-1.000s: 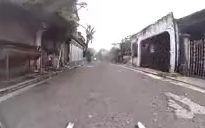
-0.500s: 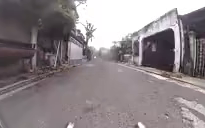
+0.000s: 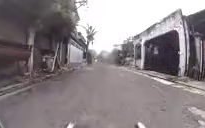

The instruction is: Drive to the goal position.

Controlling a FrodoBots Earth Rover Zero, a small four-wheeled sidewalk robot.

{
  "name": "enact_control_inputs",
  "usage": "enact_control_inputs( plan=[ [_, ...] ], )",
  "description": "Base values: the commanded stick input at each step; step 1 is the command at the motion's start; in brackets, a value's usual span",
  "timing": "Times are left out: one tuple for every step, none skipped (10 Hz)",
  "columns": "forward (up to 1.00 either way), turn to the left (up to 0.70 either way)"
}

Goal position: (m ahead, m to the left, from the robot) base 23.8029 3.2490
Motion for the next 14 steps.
enact_control_inputs(
  plan=[
    [0.70, 0.14],
    [0.70, 0.14],
    [0.70, 0.04],
    [0.70, 0.00],
    [0.70, 0.00],
    [0.70, 0.00],
    [0.70, 0.00],
    [0.70, 0.00],
    [0.70, 0.00],
    [0.70, 0.00],
    [0.70, 0.00],
    [0.70, 0.00],
    [0.70, 0.00],
    [0.70, 0.00]
  ],
)
